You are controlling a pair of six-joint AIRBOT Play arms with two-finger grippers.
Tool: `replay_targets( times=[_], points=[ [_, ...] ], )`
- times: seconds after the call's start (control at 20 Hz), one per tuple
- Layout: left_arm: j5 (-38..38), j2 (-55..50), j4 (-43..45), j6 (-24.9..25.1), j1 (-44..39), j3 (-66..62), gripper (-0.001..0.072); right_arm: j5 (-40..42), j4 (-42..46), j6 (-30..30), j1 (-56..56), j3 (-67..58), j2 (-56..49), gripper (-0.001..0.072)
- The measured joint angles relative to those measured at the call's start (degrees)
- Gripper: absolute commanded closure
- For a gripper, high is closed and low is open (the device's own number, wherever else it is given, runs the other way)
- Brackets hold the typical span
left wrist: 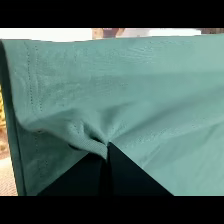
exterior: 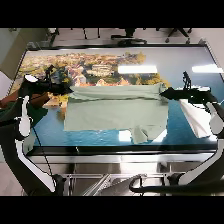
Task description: Fold the shirts.
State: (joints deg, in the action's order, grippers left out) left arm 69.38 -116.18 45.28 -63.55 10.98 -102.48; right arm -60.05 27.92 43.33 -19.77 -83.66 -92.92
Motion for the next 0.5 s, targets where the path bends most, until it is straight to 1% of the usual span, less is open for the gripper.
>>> replay_targets(
  times=[0.05,0.1,0.15,0.25,0.4,0.5],
  points=[
    [0.07,-0.20,0.02,0.17,-0.02,-0.37,0.0421,0.00,0.00,0.17,0.13,-0.04,0.02,0.0498],
    [0.57,-0.33,0.22,0.20,-0.09,-1.01,0.0169,-0.07,0.09,0.15,0.22,-0.09,0.35,0.0480],
    [1.70,-0.44,0.24,0.15,-0.09,-1.90,0.0166,-0.74,0.13,0.15,0.24,-0.11,0.96,0.0479],
    [5.60,-0.50,0.24,-1.27,0.24,-4.74,0.0166,-2.32,1.16,0.76,0.07,-0.20,3.28,0.0342],
    [13.84,0.35,1.60,-5.90,1.86,-8.70,0.0167,-4.44,8.22,5.88,-1.55,-0.20,9.68,0.0343],
    [19.21,3.08,5.27,-8.44,3.21,-8.24,0.0167,-7.04,13.97,10.29,-3.85,0.07,15.04,0.0346]
  ],
)
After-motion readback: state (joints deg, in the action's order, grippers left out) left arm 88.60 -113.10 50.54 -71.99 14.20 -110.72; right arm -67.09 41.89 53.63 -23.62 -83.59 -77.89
